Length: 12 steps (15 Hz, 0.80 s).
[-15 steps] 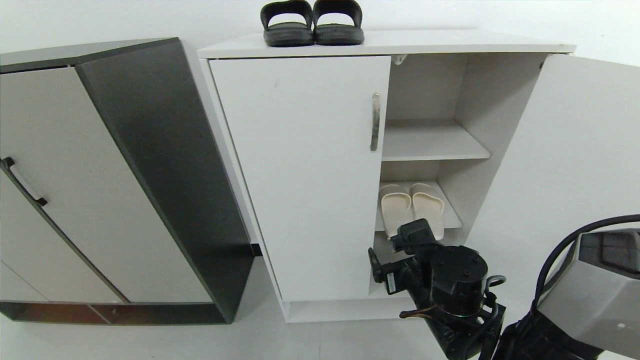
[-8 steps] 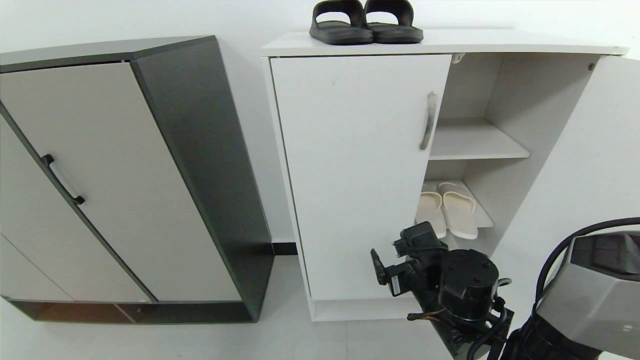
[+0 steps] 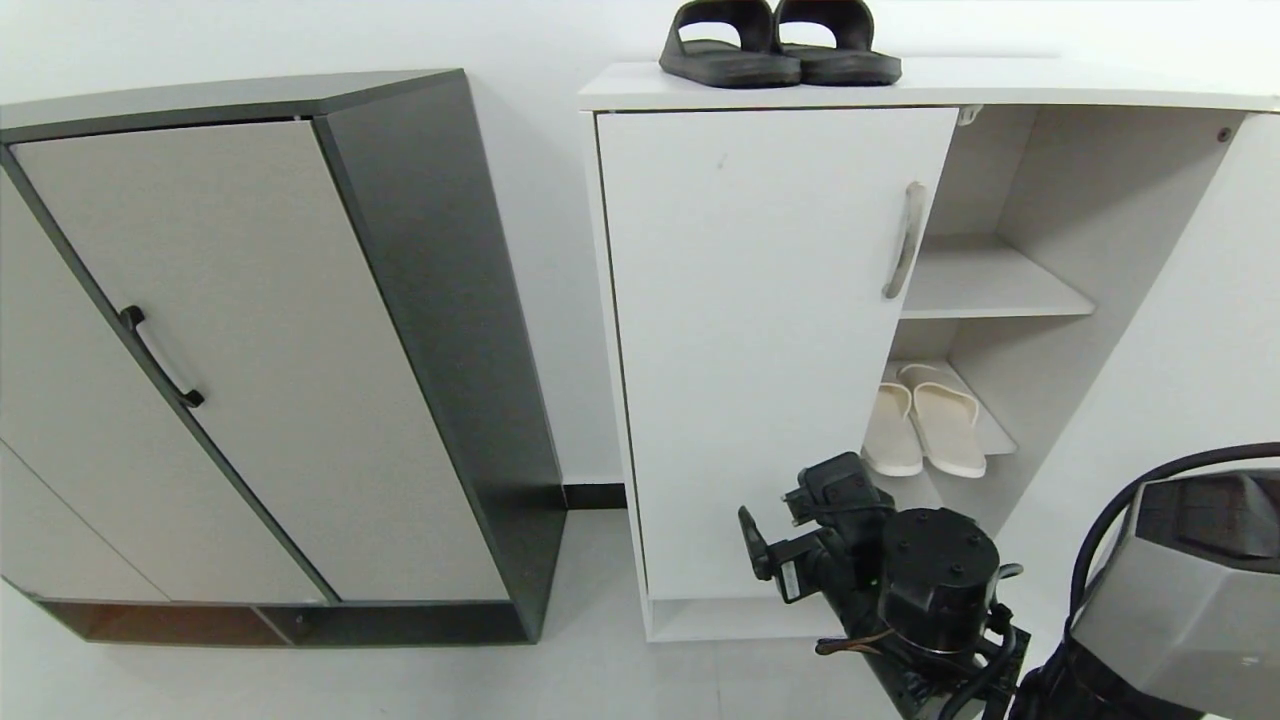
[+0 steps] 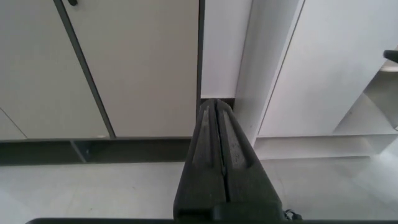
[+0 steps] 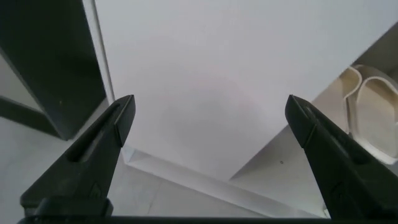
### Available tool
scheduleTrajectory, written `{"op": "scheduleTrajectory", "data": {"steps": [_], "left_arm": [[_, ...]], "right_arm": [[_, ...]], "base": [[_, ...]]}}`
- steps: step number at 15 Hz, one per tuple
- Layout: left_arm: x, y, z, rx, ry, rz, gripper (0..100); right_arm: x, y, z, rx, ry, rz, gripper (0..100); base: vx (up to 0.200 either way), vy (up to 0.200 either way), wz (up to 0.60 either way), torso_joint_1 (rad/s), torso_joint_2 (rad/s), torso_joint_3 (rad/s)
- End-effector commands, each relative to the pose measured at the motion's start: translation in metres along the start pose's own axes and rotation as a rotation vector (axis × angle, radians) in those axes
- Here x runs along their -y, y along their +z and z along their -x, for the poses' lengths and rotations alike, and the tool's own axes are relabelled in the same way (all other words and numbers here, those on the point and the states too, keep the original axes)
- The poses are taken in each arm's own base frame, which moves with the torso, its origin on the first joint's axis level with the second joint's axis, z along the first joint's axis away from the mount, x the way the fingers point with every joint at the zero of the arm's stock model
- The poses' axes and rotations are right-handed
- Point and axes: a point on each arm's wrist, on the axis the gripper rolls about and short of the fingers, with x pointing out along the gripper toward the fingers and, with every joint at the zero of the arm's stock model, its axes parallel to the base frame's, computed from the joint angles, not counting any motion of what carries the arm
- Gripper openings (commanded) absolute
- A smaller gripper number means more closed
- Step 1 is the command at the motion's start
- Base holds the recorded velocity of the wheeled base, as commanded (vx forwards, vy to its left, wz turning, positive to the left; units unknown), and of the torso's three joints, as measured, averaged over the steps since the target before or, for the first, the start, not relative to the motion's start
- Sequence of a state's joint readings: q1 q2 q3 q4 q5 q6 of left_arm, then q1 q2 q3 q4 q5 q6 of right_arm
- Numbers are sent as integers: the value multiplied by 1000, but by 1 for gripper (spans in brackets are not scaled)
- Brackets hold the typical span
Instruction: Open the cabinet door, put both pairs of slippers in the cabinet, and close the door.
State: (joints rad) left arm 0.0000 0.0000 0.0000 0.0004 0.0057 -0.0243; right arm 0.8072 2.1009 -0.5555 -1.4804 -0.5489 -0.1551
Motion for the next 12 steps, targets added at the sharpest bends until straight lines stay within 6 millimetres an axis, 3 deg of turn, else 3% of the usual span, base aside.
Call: {"op": "scheduleTrajectory", "data": {"steps": [1,8,12], "left_arm": [[0,0,0,0,0,0,0],[0,0,0,0,0,0,0],[0,0,0,-1,-1,0,0]], "right_arm": [[0,-1,0,-4,0,2,100],[-1,-2,0,-5,24,7,100],[-1,-2,0,-5,24,5,100]], "base": [[0,0,0,0,0,0],[0,0,0,0,0,0],[0,0,0,8,-174,-265]]}}
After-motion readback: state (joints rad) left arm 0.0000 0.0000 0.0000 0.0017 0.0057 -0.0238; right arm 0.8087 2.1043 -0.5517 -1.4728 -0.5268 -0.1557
